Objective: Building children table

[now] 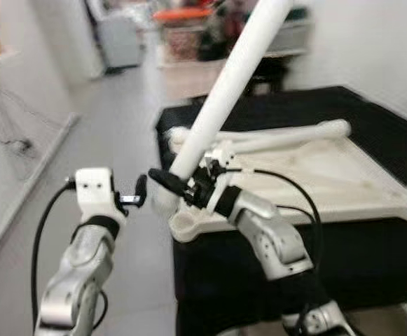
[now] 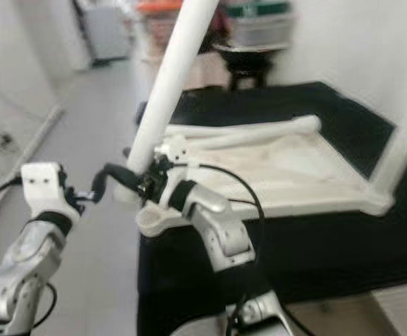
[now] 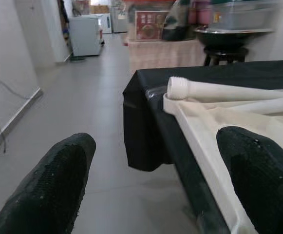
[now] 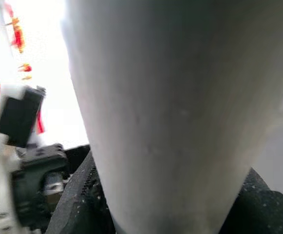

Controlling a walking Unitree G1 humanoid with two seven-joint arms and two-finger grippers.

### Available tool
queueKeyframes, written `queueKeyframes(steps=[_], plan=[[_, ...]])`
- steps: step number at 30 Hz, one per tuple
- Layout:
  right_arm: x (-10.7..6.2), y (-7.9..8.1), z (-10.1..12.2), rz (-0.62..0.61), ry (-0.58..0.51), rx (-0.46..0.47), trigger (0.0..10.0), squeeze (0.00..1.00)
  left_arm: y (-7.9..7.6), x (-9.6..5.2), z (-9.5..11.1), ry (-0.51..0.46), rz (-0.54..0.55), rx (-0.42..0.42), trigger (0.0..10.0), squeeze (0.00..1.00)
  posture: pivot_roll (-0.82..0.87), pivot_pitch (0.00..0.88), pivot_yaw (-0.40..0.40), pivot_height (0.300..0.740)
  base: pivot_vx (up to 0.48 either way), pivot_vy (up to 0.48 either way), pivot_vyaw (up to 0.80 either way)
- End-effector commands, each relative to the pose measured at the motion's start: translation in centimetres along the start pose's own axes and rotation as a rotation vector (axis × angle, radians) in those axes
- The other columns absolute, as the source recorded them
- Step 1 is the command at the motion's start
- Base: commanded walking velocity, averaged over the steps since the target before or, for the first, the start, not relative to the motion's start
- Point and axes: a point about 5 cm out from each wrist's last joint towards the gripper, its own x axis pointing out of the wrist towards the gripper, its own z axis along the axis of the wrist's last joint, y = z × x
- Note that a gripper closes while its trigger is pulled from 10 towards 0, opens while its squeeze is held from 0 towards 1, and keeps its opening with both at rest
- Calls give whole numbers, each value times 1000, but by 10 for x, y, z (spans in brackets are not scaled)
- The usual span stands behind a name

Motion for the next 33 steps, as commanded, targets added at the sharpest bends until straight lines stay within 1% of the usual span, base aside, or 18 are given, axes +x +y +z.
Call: queueKeyframes(steps=[1, 4, 7, 11, 12, 13, 14, 16, 17, 18, 19, 20, 22, 24, 27, 28, 29, 33], plan=[[2, 1, 5, -1, -16, -6, 10000, 0, 0, -2, -5, 13, -10, 2, 10000, 0, -20, 8, 77, 740, 0, 0, 794], [1, -3, 4, -52, -7, -12, 10000, 0, 2, -8, -14, 24, -34, 24, 10000, 0, -18, 23, 78, 740, 0, 0, 796], [-1, -7, 3, -84, 9, -24, 10000, 0, 3, -15, -19, 40, -83, 32, 10000, 0, -17, 38, 80, 740, 0, 0, 0], [-3, -13, 3, -46, 56, -61, 10000, 0, 3, -25, -22, 51, -145, 31, 10000, 0, -18, 71, 81, 740, 0, 0, 0], [-5, -14, 4, 28, 95, -98, 10000, 0, 5, -31, -25, 65, -162, 46, 10000, 0, -17, 83, 83, 740, 0, 0, 0], [-5, -14, 4, 28, 95, -98, 10000, 0, 5, -31, -25, 65, -162, 46, 10000, 0, -17, 83, 83, 740, 0, 0, 0], [-7, -14, 5, 80, 121, -122, 10000, 0, 7, -35, -26, 74, -172, 58, 10000, 0, -14, 88, 83, 740, 0, 0, 0], [-7, -14, 5, 80, 121, -122, 10000, 0, 7, -35, -26, 74, -172, 58, 10000, 0, -14, 88, 83, 740, 0, 0, 0], [-9, -16, 8, 162, 148, -142, 10000, 0, 8, -42, -30, 93, -169, 73, 10000, 0, -6, 125, 79, 740, 0, 0, 0], [-9, -16, 8, 162, 148, -142, 10000, 0, 8, -42, -30, 93, -169, 73, 10000, 0, -6, 125, 79, 740, 0, 0, 0], [-12, -18, 16, 275, 156, -131, 10000, 0, 9, -51, -32, 113, -164, 89, 10000, 0, 9, 167, 72, 740, 0, 0, 0], [-12, -18, 16, 275, 156, -131, 10000, 0, 9, -51, -32, 113, -164, 89, 10000, 0, 9, 167, 72, 740, 0, 0, 0], [-17, -22, 28, 469, 177, -104, 10000, 0, 5, -70, -31, 143, -187, 106, 10000, 0, 36, 220, 62, 740, 0, 0, 0], [-17, -22, 28, 469, 177, -104, 10000, 0, 5, -70, -31, 143, -187, 106, 10000, 0, 36, 220, 62, 740, 0, 0, 0], [-15, -21, 35, 619, 187, -65, 10000, 0, -6, -94, -32, 192, -285, 156, 10000, 0, 62, 273, 62, 740, 0, 0, 0], [-15, -21, 35, 619, 187, -65, 10000, 0, -6, -94, -32, 192, -285, 156, 10000, 0, 62, 273, 62, 740, 0, 0, 0], [-10, -22, 41, 668, 185, -53, 10000, 0, -11, -108, -32, 211, -326, 172, 10000, 0, 69, 288, 63, 740, 0, 0, 0], [-4, -22, 45, 684, 185, -63, 10000, 0, -11, -115, -29, 205, -317, 185, 10000, 0, 75, 303, 63, 740, 0, 0, 0]])
